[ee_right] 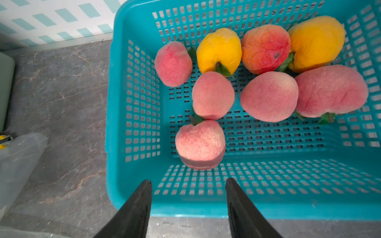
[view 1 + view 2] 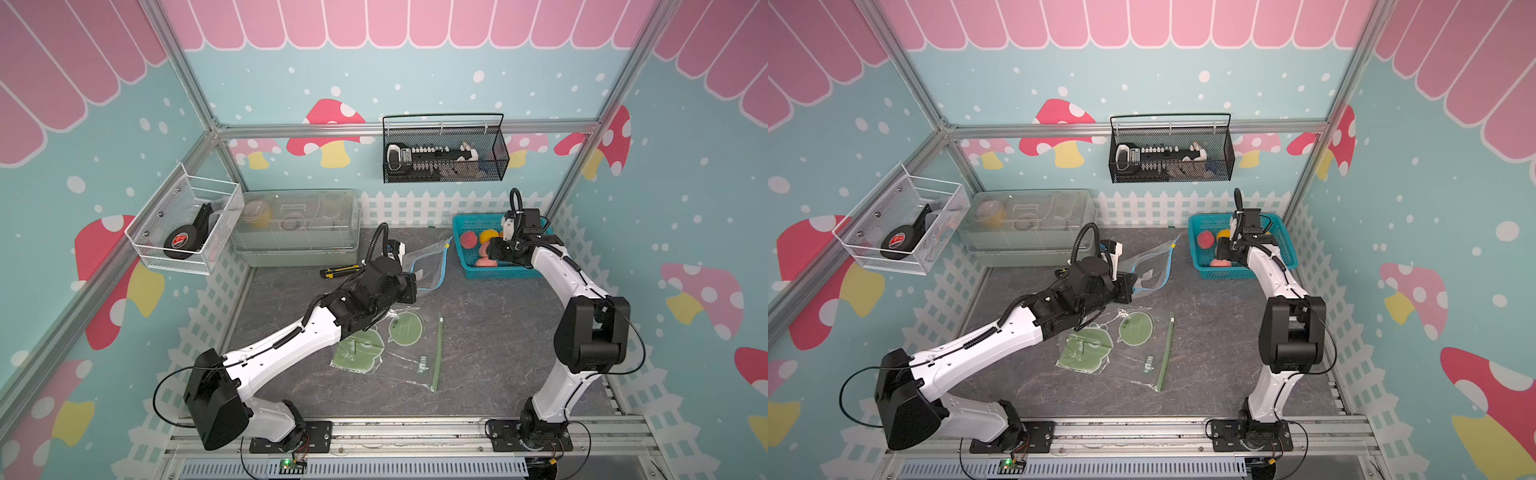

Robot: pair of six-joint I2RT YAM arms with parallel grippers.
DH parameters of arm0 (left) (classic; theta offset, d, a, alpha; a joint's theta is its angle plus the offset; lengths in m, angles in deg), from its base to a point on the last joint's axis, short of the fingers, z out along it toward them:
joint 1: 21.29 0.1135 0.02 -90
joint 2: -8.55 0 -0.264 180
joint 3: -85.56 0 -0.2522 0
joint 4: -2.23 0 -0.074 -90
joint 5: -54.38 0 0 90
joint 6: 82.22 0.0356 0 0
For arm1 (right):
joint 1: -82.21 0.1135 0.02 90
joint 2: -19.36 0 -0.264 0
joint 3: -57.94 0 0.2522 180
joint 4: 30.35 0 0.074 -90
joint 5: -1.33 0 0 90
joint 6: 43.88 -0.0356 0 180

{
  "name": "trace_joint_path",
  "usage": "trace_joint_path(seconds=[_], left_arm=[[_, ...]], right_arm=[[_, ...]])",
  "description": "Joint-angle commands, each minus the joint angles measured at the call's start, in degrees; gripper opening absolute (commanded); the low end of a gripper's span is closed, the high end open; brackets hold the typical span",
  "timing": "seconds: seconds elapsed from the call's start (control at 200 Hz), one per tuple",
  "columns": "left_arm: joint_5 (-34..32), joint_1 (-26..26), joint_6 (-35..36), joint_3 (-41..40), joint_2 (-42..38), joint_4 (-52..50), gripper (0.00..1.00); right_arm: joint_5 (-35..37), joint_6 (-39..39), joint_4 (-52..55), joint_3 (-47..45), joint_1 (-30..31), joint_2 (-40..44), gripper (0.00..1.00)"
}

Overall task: Place the peach in a zip-top bag and seal the zipper
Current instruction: Pick up the peach from the basket.

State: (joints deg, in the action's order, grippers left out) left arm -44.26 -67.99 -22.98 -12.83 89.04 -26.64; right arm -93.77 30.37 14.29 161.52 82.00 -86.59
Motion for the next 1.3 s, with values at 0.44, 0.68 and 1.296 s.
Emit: trace_joint_path(seconds=[0.44,0.68,1.296], left_arm=[[0.0,-0.2,1.4,1.8,-0.3,-1.2,0.0],[-0.2,-0.2,1.4,1.8,-0.4,-1.3,0.0],[-0.6,-0.3,1.2,0.8,-1.1,-1.2,0.0]], right_arm=[[-0.6,-0.6,5.6,21.4,-1.9,-22.2,0.77],[0.6,-2.3,10.2,29.6,-1.9,-29.7,0.76],[-1.1,-4.5,4.6,28.3,-1.9,-27.5,0.55]])
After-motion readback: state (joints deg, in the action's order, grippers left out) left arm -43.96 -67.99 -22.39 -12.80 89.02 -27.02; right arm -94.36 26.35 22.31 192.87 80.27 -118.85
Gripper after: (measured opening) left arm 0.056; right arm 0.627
